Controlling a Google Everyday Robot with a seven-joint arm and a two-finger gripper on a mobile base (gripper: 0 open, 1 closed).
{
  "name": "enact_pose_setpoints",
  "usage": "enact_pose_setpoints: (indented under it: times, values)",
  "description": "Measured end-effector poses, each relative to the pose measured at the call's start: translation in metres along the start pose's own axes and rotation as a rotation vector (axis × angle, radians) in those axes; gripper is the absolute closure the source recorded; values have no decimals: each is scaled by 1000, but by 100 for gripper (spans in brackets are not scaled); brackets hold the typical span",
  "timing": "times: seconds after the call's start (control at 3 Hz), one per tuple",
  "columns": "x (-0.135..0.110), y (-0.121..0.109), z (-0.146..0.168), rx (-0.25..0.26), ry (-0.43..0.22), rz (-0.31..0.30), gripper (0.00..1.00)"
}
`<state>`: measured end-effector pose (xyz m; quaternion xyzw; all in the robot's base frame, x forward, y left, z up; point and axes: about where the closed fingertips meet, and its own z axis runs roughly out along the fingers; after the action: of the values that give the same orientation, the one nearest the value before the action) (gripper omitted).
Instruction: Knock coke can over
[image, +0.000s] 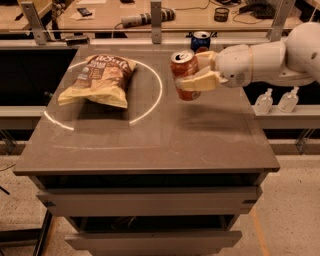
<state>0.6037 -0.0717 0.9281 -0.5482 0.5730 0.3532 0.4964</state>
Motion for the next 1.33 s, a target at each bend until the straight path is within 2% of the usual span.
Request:
enact_pose_setpoints:
  times: [0.33, 0.67, 1.0, 1.33]
  values:
    - [-6, 2, -18, 3, 146, -11, 100]
    - [-8, 8, -30, -16, 318, -27, 100]
    - [-6, 14, -32, -47, 502, -68, 100]
    - [1, 17, -32, -118, 674, -130, 100]
